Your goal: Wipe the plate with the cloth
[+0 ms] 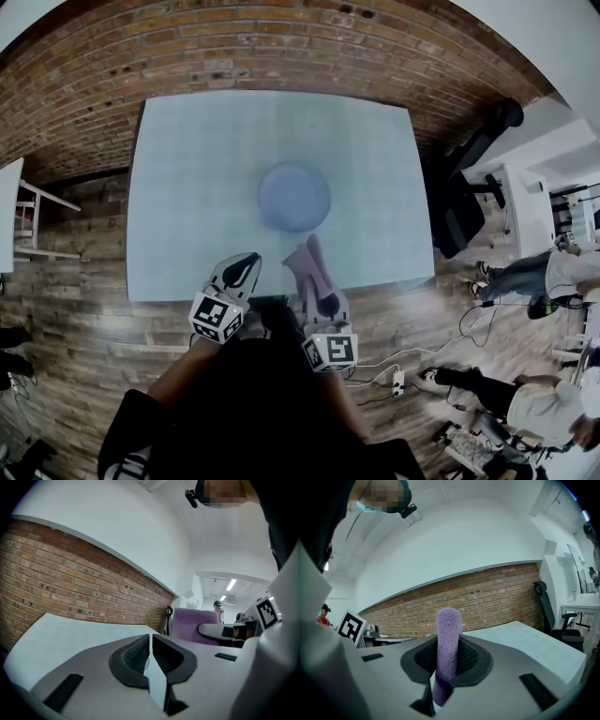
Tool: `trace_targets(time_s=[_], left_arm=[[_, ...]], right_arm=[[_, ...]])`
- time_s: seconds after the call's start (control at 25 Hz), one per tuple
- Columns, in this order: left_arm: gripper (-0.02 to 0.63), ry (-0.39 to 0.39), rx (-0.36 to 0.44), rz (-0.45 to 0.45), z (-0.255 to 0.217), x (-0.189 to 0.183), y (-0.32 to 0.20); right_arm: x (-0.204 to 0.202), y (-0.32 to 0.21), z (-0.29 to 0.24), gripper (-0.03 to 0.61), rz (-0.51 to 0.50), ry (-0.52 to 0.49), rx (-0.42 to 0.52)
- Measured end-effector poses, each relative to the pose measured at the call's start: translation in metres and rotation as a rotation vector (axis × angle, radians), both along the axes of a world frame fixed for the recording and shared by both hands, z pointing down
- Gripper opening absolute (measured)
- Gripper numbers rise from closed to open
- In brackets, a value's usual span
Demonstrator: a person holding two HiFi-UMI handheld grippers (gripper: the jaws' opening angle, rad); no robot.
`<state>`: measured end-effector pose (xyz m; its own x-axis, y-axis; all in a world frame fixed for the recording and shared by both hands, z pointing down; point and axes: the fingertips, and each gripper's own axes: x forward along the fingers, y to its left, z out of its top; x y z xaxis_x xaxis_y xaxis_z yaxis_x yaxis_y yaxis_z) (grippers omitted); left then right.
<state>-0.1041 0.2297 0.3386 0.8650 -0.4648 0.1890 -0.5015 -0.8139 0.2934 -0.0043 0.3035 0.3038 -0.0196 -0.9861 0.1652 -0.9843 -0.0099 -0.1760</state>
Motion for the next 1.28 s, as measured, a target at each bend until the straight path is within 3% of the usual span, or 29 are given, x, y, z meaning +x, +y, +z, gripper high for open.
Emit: trace_targets(time_s=[0.28,0.6,1.28], left_arm=[[0.046,-0.028,-0.015,-0.106,0.007,0.051,-0.031],[0.046,-0.064,-0.051,-0.218,0.024,0.077,-0.056],[0.046,-0.133,-0.192,-0.259,0.098,0.073,-0.138]], right_arm=[[0.051,-0.026,0.009,0.066,-0.105,0.004,-0.015],[0.083,-0.056,0.021,0.066,-0.213,0.007,-0.036],[0.075,-0.142,0.071,0.066,-0.248,-0.012,-0.125]])
